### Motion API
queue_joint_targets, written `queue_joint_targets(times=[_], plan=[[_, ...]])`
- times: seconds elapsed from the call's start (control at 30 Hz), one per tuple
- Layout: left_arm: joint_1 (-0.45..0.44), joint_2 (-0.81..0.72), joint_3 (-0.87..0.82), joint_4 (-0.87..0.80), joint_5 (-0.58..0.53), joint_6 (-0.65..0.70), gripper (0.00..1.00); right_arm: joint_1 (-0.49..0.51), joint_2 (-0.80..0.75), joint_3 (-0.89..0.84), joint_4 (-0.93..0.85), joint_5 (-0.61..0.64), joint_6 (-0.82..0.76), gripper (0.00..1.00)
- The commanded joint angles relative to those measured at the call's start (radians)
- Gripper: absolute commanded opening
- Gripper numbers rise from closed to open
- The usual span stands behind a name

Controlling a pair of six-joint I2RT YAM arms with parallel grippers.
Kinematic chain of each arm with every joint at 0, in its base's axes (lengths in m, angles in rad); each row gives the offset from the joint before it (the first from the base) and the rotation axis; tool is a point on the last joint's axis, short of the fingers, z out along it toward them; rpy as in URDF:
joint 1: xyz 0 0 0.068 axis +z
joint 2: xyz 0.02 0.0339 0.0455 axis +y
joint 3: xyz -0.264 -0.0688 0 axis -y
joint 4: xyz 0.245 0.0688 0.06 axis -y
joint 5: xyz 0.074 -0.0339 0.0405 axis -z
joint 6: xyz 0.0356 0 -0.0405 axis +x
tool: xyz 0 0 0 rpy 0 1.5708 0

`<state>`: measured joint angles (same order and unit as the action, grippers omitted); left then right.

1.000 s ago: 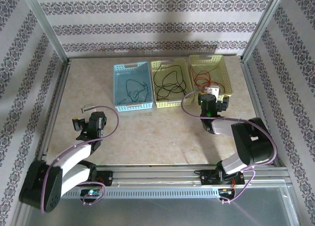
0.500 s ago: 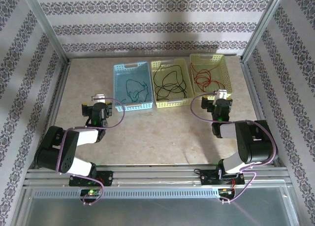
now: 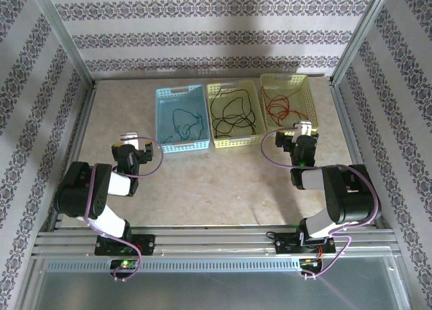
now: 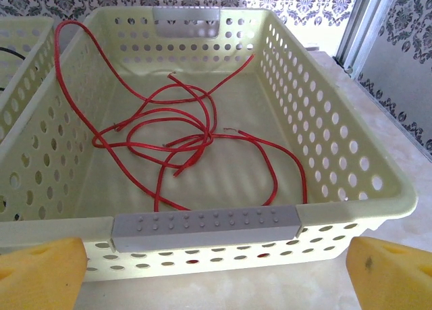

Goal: Untangle the cables

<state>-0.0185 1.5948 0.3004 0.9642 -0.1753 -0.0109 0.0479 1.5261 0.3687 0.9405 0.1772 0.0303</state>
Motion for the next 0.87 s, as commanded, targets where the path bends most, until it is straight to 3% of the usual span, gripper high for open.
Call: queue_joint_targets(times=[0.0, 0.1, 0.17, 0.5, 0.63, 0.83], plan=[[0.015, 0.004, 0.012, 0.149, 0.040, -0.035, 0.99, -0.007, 0.009, -0.008, 0.044, -0.028, 0.020, 0.98], [0.019, -0.023, 0.030, 0.057, 0.057, -0.049, 0.99, -0.013, 0.009, -0.008, 0.043, -0.038, 0.022, 0.98], [0.019, 0.008, 0.023, 0.126, 0.057, -0.034, 0.99, -0.013, 0.008, -0.008, 0.043, -0.038, 0.022, 0.98], [0.019, -0.003, 0.029, 0.096, 0.055, -0.038, 0.99, -0.015, 0.010, -0.005, 0.040, -0.046, 0.022, 0.98], [0.019, -0.001, 0.028, 0.097, 0.056, -0.037, 0.99, -0.034, 0.009, 0.006, 0.022, -0.127, 0.017, 0.98], [0.019, -0.002, 0.028, 0.096, 0.056, -0.037, 0.99, -0.034, 0.010, 0.003, 0.025, -0.132, 0.017, 0.98]])
